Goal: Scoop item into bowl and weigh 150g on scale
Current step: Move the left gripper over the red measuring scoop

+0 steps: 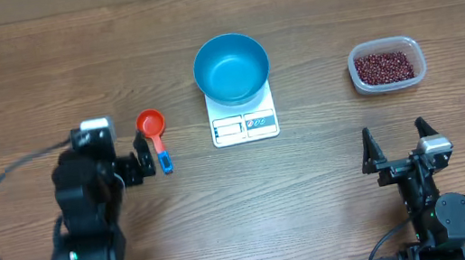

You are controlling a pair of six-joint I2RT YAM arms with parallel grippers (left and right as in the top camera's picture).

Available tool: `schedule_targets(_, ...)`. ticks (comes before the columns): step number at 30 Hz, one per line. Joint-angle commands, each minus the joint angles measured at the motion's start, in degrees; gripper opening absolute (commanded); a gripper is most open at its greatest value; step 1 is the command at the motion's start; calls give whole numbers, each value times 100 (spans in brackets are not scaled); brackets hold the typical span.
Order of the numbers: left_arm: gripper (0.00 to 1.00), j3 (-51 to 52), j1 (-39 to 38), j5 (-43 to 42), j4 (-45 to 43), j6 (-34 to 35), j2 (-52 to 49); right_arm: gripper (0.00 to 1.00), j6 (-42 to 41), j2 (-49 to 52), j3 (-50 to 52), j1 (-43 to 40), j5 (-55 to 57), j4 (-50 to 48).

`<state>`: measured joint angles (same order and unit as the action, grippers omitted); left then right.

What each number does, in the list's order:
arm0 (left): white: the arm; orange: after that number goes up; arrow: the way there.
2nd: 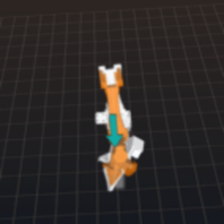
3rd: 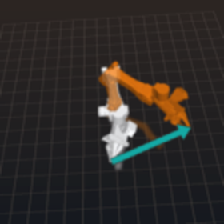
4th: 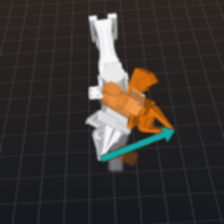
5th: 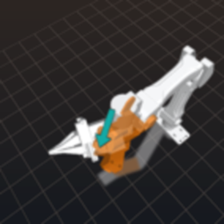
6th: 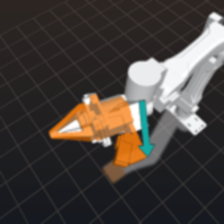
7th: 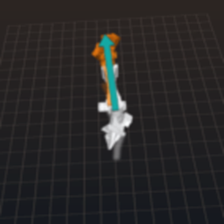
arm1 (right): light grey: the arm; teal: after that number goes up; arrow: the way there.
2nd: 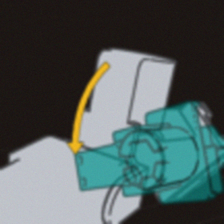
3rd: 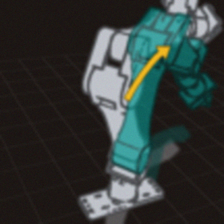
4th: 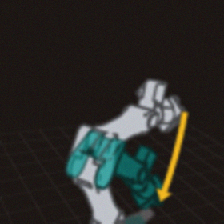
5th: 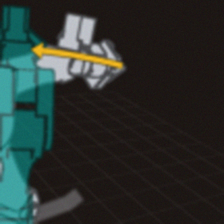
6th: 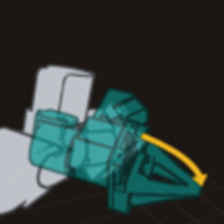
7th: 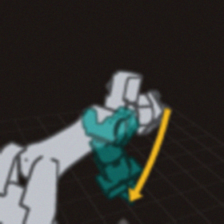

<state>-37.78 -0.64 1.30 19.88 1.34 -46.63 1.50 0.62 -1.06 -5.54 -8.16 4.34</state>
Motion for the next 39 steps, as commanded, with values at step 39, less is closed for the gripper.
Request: schedule_targets(39,100,-4524,570,-815,3359,-654,-5875,100,26,-46,61,28,-24,-22)
